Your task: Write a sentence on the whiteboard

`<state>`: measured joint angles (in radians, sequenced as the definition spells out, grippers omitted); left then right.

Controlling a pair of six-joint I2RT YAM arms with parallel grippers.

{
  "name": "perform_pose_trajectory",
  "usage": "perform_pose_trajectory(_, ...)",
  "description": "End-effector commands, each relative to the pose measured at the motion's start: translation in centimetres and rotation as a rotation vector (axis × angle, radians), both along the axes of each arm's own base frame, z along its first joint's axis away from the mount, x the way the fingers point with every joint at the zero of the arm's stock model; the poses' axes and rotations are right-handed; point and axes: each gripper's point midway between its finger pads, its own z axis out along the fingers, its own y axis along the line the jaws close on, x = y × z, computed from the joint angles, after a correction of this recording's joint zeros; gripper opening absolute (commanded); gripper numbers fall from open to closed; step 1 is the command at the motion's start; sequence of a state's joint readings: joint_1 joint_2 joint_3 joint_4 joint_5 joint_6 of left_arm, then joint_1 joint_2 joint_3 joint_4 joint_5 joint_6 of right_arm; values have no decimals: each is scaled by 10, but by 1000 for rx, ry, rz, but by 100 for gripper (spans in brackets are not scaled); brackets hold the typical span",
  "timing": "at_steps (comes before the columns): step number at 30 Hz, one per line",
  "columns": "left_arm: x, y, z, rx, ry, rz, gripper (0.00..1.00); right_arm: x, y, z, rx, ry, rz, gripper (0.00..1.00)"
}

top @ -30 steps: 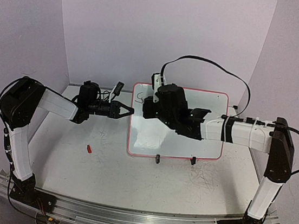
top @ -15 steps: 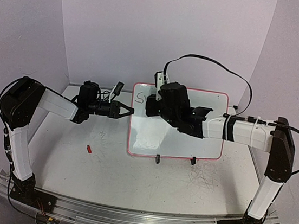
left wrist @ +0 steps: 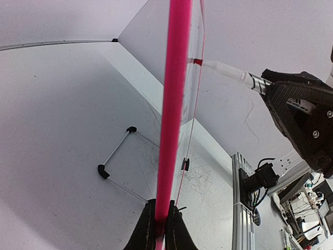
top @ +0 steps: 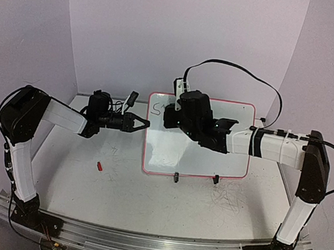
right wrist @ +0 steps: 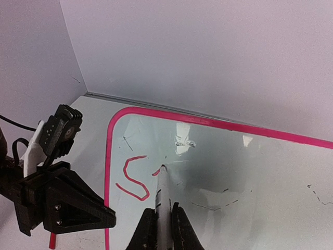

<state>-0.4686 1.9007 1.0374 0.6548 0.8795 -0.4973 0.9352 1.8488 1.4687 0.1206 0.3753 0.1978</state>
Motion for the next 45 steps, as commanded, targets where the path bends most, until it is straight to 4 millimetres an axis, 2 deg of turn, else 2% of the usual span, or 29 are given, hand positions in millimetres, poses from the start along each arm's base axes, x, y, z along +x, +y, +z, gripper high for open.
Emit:
perform_pose_trajectory(1, -4, -1, 18, -26, -20, -8, 0, 12, -6, 33, 49, -70, -46, 0)
perform_pose_trajectory(9, -4, -2, 18, -26, -19, -8, 0, 11, -6, 28, 43, -61, -43, 0)
perform_pose_trajectory(25, -5, -1, 19, -26, -20, -9, 0, -7, -7, -3, 29, 14, -14, 0)
perform_pose_trajectory(36, -4, -1, 18, -25, -20, -8, 0, -18, -10, -14, 20, 44, -18, 0)
perform_pose_trajectory(45, -5, -1, 18, -25, -18, -10, 0, -20, -15, -18, 12, 50, -32, 0)
